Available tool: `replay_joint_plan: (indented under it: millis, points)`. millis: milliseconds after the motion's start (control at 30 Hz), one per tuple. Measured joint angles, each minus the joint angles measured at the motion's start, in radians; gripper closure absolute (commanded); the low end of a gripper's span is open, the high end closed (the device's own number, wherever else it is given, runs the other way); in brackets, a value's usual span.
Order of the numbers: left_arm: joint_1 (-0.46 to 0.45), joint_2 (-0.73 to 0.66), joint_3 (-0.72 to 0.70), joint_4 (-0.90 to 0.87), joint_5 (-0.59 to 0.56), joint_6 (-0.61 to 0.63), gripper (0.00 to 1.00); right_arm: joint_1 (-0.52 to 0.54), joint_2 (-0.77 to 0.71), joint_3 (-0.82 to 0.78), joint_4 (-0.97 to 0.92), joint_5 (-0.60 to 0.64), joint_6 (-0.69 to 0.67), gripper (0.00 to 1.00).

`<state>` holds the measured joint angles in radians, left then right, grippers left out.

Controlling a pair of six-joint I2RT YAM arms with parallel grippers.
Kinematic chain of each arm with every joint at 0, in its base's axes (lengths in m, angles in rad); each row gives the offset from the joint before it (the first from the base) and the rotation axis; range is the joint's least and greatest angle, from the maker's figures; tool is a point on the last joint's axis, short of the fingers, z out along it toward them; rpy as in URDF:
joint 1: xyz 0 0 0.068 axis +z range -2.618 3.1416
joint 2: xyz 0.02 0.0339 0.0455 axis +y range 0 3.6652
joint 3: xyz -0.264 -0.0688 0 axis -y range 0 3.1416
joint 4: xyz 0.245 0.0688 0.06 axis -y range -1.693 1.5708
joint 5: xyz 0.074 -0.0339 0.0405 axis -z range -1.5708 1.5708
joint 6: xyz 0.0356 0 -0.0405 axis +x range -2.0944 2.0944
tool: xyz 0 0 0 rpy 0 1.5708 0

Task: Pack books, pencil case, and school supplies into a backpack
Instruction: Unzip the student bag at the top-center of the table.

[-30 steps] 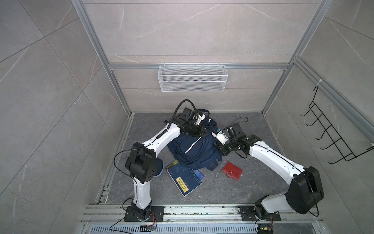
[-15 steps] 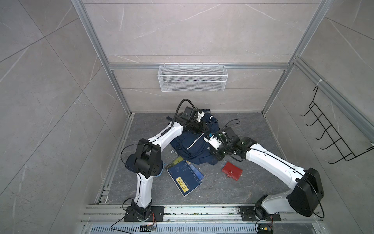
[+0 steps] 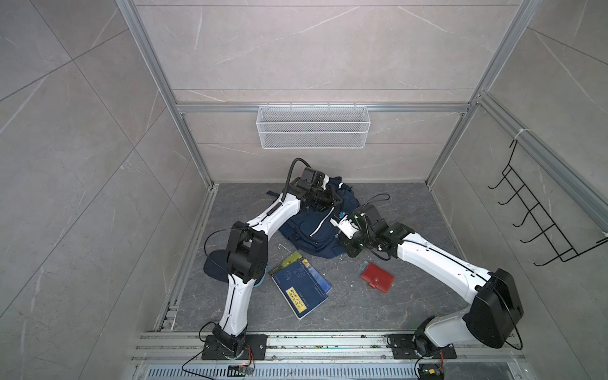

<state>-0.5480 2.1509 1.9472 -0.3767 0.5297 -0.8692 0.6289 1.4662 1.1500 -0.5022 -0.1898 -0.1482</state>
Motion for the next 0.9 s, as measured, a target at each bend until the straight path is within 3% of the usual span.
replay_joint_plan:
  millis: [233, 400, 533, 600, 667, 733, 900]
  points:
    - [0.0, 0.074, 0.131, -0.079, -0.015, -0.072, 1.0, -0.009, -0.004, -0.02, 0.056, 0.018, 0.04, 1.0]
    - [0.0, 0.128, 0.22, -0.103, -0.014, -0.063, 0.98, -0.086, -0.054, -0.076, 0.07, 0.001, 0.078, 1.0]
    - [-0.001, 0.123, 0.206, -0.071, -0.001, -0.018, 0.58, -0.185, -0.102, -0.119, 0.048, -0.07, 0.086, 1.0]
    - [0.0, 0.102, 0.16, -0.041, -0.007, 0.009, 0.44, -0.226, -0.105, -0.126, 0.017, -0.103, 0.089, 1.0]
    - [0.008, 0.066, 0.093, -0.04, -0.021, 0.055, 0.21, -0.259, -0.101, -0.129, -0.012, -0.119, 0.094, 1.0]
    - [0.015, 0.031, 0.034, -0.07, -0.035, 0.117, 0.17, -0.288, -0.092, -0.129, -0.029, -0.13, 0.102, 1.0]
    - [0.002, -0.008, 0.011, -0.217, -0.13, 0.338, 0.17, -0.318, -0.057, -0.129, -0.038, -0.144, 0.108, 1.0]
